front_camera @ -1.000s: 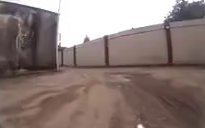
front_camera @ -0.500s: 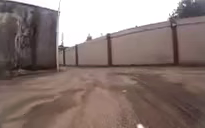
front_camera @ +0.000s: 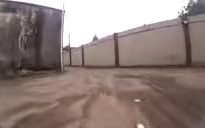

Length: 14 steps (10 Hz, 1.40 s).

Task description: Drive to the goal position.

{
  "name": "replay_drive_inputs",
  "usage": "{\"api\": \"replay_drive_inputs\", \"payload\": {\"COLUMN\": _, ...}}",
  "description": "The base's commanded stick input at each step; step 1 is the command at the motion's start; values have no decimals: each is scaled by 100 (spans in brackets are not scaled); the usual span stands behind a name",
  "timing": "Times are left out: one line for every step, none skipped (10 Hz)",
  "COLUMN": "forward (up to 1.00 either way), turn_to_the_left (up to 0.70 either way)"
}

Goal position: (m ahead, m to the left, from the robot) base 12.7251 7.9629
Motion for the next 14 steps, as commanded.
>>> {"api": "replay_drive_inputs", "payload": {"forward": 70, "turn_to_the_left": 0}}
{"api": "replay_drive_inputs", "payload": {"forward": 70, "turn_to_the_left": 0}}
{"api": "replay_drive_inputs", "payload": {"forward": 70, "turn_to_the_left": 0}}
{"api": "replay_drive_inputs", "payload": {"forward": 70, "turn_to_the_left": 0}}
{"api": "replay_drive_inputs", "payload": {"forward": 70, "turn_to_the_left": 0}}
{"api": "replay_drive_inputs", "payload": {"forward": 70, "turn_to_the_left": 0}}
{"api": "replay_drive_inputs", "payload": {"forward": 70, "turn_to_the_left": 0}}
{"api": "replay_drive_inputs", "payload": {"forward": 70, "turn_to_the_left": 0}}
{"api": "replay_drive_inputs", "payload": {"forward": 70, "turn_to_the_left": 0}}
{"api": "replay_drive_inputs", "payload": {"forward": 70, "turn_to_the_left": 0}}
{"api": "replay_drive_inputs", "payload": {"forward": 70, "turn_to_the_left": 0}}
{"api": "replay_drive_inputs", "payload": {"forward": 70, "turn_to_the_left": 0}}
{"api": "replay_drive_inputs", "payload": {"forward": 70, "turn_to_the_left": 0}}
{"api": "replay_drive_inputs", "payload": {"forward": 70, "turn_to_the_left": 0}}
